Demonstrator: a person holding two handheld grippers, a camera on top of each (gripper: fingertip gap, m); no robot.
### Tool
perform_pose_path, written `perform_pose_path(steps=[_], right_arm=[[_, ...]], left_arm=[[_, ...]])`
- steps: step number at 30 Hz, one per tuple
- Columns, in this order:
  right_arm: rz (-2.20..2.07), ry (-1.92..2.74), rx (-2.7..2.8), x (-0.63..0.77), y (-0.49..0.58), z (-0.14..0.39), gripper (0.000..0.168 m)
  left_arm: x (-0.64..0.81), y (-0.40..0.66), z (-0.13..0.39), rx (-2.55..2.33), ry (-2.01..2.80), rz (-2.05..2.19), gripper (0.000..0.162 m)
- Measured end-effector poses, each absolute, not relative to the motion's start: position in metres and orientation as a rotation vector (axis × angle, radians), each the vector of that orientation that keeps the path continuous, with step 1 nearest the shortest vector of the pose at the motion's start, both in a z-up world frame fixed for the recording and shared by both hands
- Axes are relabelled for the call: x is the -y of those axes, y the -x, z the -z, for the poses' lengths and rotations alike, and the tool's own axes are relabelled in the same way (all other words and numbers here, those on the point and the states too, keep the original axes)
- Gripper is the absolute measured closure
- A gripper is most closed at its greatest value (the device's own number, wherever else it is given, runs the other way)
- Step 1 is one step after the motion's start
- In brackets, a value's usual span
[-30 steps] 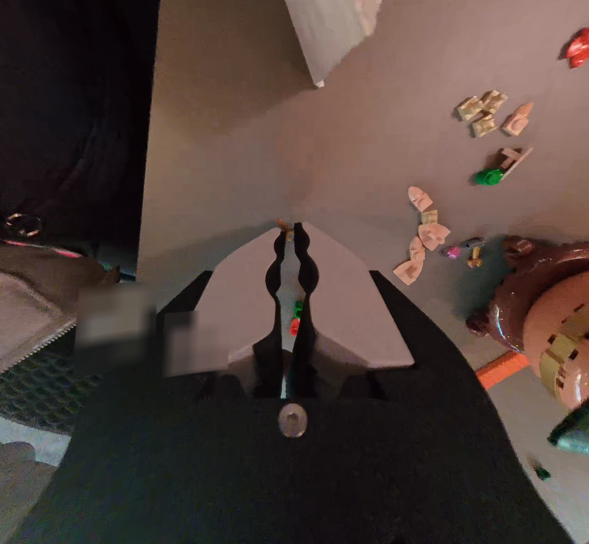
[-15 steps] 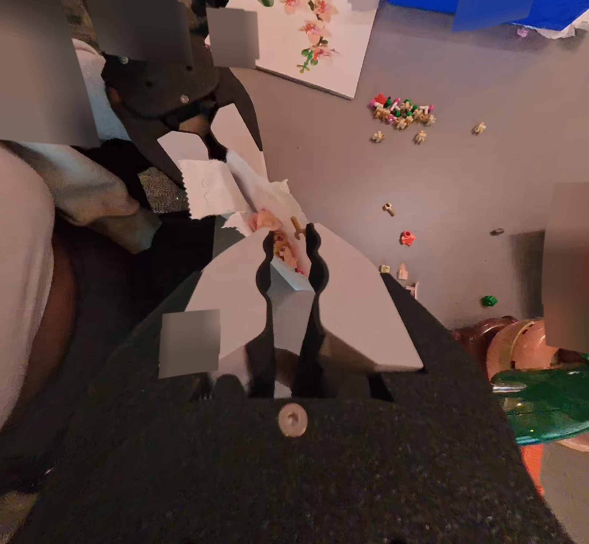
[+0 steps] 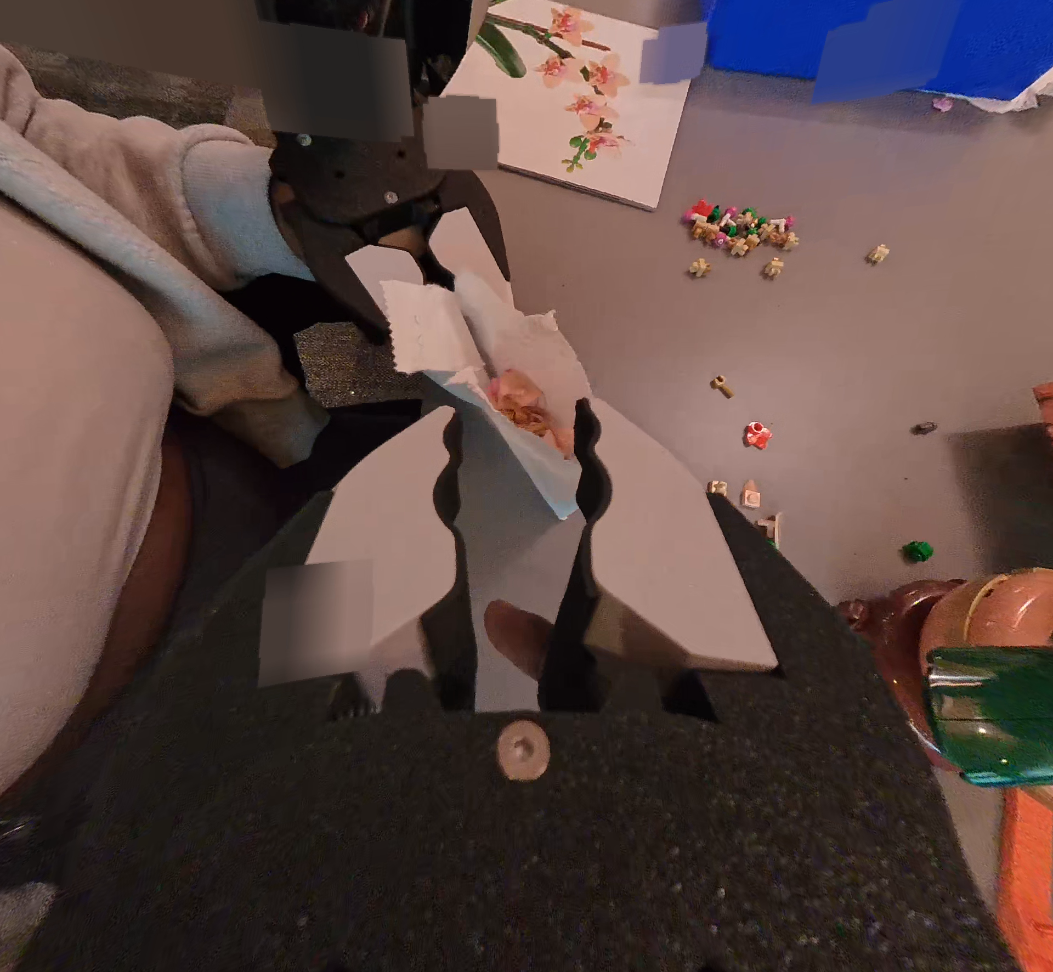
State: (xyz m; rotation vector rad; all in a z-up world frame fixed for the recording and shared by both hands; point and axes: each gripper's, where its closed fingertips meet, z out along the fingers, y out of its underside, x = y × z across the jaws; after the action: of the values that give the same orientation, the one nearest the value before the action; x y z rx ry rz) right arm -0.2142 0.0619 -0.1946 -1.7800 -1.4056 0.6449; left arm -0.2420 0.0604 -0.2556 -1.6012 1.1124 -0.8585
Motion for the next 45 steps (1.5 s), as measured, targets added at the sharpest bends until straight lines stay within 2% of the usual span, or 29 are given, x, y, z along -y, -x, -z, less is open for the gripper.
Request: perform_pose_path(steps=[7, 13, 18, 21, 23, 28, 31, 35, 39, 42, 43, 45], right_arm=[[-0.651, 1.778, 1.162, -0.069, 0.186, 0.195, 0.131], [-0.568, 1.842, 0.744, -0.078, 0.100, 0.198, 0.134], [-0.463, 1.944, 0.577, -0.078, 0.037, 0.217, 0.127], [-0.452, 2.057, 0.571, -0.079, 0.022, 0.234, 0.122], [-0.405, 2.129, 0.609, -0.082, 0.018, 0.245, 0.127], [-0.354, 2.211, 0.729, -0.103, 0.020, 0.260, 0.120], [-0.346, 2.254, 0.814, -0.116, 0.024, 0.272, 0.126], [-0.404, 2.302, 0.868, -0.125, 0.031, 0.283, 0.117], [-0.391, 2.294, 0.870, -0.134, 0.030, 0.287, 0.134], [-0.396, 2.284, 0.878, -0.134, 0.031, 0.287, 0.137], [-0.417, 2.277, 0.891, -0.132, 0.033, 0.286, 0.152], [-0.425, 2.270, 0.887, -0.131, 0.034, 0.286, 0.152]], left_arm=[[-0.060, 0.242, 0.256, -1.112, 1.602, 0.852, 0.158], [-0.061, 0.242, 0.256, -1.112, 1.600, 0.849, 0.158], [-0.061, 0.242, 0.256, -1.116, 1.597, 0.837, 0.158], [-0.061, 0.242, 0.257, -1.117, 1.599, 0.837, 0.158], [-0.061, 0.241, 0.257, -1.113, 1.603, 0.841, 0.158], [-0.062, 0.242, 0.257, -1.111, 1.605, 0.847, 0.158], [-0.061, 0.242, 0.257, -1.109, 1.605, 0.854, 0.158], [-0.062, 0.242, 0.257, -1.105, 1.607, 0.869, 0.158], [-0.062, 0.242, 0.256, -1.102, 1.608, 0.879, 0.158], [-0.061, 0.243, 0.256, -1.100, 1.608, 0.883, 0.158], [-0.061, 0.243, 0.256, -1.100, 1.609, 0.885, 0.158], [-0.061, 0.243, 0.256, -1.100, 1.609, 0.884, 0.158]])
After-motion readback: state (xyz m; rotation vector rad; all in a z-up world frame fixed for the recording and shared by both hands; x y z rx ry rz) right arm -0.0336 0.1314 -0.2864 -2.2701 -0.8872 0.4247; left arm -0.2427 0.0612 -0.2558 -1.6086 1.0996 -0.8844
